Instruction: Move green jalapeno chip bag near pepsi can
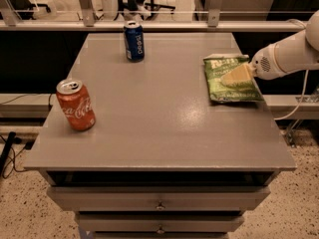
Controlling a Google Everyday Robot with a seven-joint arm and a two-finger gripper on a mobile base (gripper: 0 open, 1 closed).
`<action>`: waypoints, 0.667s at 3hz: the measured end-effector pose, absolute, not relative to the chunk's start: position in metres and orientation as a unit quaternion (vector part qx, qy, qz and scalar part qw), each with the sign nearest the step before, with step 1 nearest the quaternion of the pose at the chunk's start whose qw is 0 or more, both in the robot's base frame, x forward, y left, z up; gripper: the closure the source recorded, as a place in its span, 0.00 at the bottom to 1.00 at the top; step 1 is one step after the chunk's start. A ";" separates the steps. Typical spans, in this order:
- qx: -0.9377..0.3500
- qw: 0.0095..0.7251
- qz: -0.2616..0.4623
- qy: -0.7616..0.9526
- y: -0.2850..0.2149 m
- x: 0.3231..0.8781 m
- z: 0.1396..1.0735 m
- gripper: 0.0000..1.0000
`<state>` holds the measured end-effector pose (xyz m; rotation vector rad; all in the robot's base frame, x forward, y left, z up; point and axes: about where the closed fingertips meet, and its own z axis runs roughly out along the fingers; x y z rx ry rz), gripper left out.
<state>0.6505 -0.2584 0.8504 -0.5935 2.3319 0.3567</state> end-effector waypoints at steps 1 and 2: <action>-0.232 0.348 0.137 0.898 -0.255 0.654 0.853 0.73; -0.236 0.351 0.136 0.896 -0.251 0.658 0.859 0.96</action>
Offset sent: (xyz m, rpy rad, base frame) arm 0.0097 0.0075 0.0184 -0.0087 -0.0311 0.0132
